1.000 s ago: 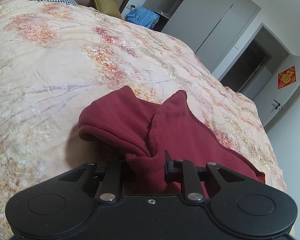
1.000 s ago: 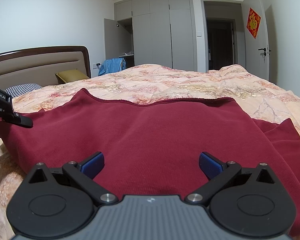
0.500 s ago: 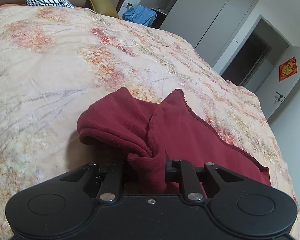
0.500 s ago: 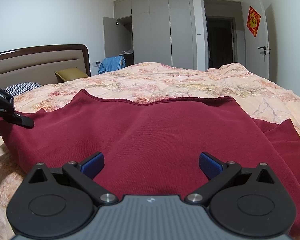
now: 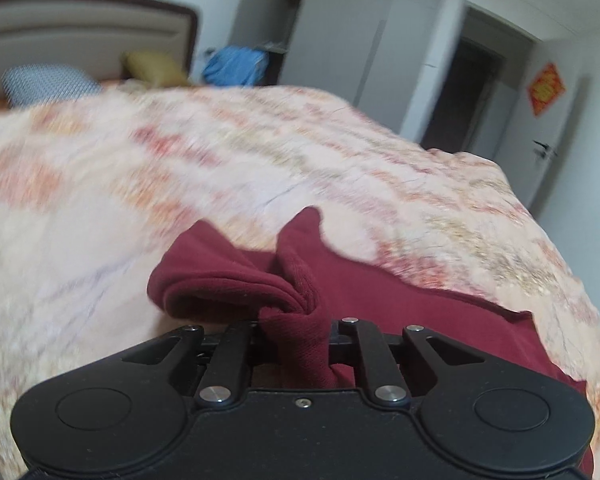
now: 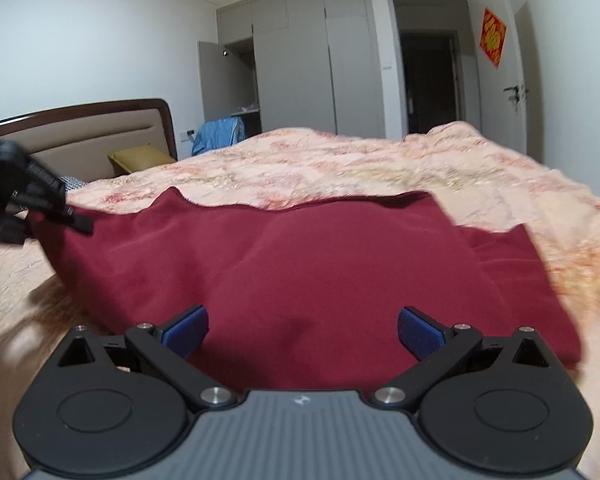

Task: Fold small clothes
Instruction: 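Grasp the folded sweater edge with the left gripper and lift it over, then lay the lifted end onto the sweater and open the left gripper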

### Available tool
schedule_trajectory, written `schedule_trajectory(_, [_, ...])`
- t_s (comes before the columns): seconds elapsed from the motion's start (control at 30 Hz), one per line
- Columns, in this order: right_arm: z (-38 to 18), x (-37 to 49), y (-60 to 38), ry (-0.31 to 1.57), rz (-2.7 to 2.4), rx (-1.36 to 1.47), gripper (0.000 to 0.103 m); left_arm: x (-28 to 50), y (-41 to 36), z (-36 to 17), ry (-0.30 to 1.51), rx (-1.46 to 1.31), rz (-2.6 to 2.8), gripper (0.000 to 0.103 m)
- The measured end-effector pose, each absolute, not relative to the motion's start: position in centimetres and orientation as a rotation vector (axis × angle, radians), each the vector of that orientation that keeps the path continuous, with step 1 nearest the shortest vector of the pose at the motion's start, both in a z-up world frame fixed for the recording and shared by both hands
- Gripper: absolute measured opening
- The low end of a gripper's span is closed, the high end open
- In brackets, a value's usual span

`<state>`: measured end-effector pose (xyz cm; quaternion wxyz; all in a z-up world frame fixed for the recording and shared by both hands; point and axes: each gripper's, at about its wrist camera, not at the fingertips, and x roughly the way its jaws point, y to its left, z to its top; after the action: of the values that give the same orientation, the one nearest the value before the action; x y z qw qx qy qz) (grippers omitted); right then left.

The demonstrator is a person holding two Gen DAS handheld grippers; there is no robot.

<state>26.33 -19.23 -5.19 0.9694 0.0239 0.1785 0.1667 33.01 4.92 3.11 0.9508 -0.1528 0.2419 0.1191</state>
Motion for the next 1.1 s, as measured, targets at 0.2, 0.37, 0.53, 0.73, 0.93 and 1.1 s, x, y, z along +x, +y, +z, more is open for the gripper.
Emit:
schedule_trajectory(0.2, [-4.4,24.0,-22.3,0.322,0.277,0.03,0.103,34.0,-1.9,6.5,0.432,-0.122,0.101,0.013])
schedule_trajectory(0.37, [-4.1,23.2,-26.1,0.316,0.182,0.101,0.103,34.5,-8.1,6.9,0.436,-0.04,-0.086,0.013])
schedule_trajectory(0.53, [-5.4,21.8,-30.2,0.364,0.048,0.131,0.103,34.8,-12.4,4.5,0.496,-0.042,-0.243,0.014])
schedule_trajectory(0.73, [-7.7,19.6,-32.3,0.42,0.004,0.119,0.103,33.9,-14.0,1.4,0.581,-0.03,-0.314,0.031])
schedule_trajectory(0.93, [-7.9,19.0,-31.4,0.419,0.006,0.069,0.103,32.5,-12.4,1.3,0.584,-0.125,-0.407,0.072])
schedule_trajectory(1.1, [-7.9,19.2,-31.0,0.422,0.0,0.056,0.103,30.4,-10.4,1.7,0.562,-0.198,-0.414,0.089])
